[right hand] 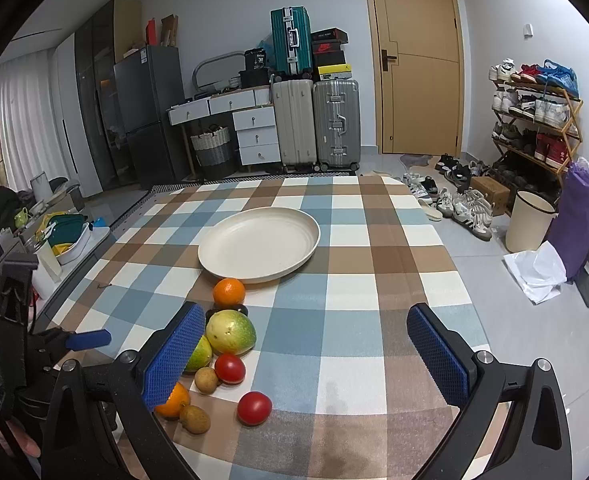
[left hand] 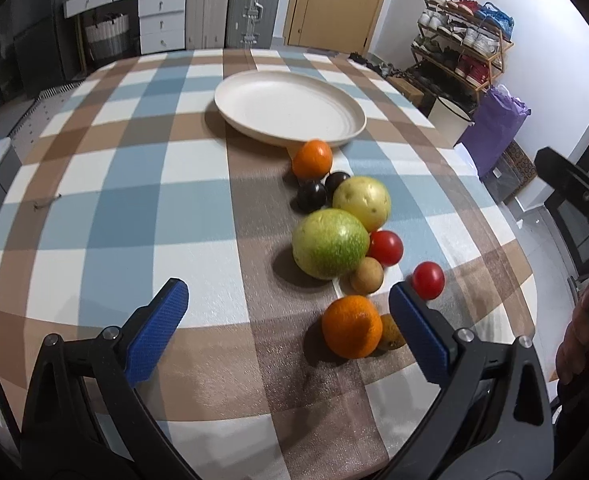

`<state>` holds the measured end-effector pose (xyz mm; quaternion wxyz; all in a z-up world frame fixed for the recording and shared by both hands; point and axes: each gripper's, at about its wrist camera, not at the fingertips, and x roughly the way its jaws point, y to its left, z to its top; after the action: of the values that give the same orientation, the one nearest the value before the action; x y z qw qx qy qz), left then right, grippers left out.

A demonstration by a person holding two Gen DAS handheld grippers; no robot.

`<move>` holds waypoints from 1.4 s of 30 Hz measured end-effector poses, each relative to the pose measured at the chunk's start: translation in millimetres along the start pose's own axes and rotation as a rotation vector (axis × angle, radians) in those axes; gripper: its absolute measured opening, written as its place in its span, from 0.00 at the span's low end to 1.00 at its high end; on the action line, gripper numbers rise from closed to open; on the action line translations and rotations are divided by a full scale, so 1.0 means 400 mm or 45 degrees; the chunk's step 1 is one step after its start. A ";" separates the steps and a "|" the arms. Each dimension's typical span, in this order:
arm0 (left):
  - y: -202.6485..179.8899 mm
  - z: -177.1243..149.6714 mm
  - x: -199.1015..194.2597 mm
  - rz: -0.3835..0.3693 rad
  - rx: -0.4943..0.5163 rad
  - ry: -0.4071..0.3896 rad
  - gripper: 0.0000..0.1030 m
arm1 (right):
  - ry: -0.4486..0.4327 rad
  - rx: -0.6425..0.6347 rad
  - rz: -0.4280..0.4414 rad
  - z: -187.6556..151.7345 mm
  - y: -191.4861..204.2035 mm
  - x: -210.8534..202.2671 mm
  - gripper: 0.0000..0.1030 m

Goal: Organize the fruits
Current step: 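Lower the left tool onto the orange and close its fingers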

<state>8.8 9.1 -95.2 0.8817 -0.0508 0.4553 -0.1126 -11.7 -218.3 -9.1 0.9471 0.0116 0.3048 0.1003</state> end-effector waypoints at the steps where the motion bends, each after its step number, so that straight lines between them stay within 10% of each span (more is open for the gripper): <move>1: 0.000 -0.002 0.006 -0.009 -0.004 0.013 0.98 | 0.000 0.000 0.000 0.000 0.000 0.000 1.00; 24: -0.024 -0.023 0.065 -0.174 -0.017 0.129 0.77 | 0.008 0.007 -0.002 -0.010 -0.010 0.005 1.00; 35: -0.041 -0.028 0.071 -0.358 -0.010 0.161 0.35 | 0.024 0.022 0.032 -0.026 -0.026 0.016 1.00; 42: -0.036 -0.033 0.068 -0.384 -0.013 0.151 0.34 | 0.066 0.054 0.090 -0.037 -0.027 0.033 1.00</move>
<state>11.0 -11.2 -121.7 0.8262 -0.1161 0.4943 -0.2441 -7.9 -226.8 -29.6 0.9342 0.0400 0.3308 0.1276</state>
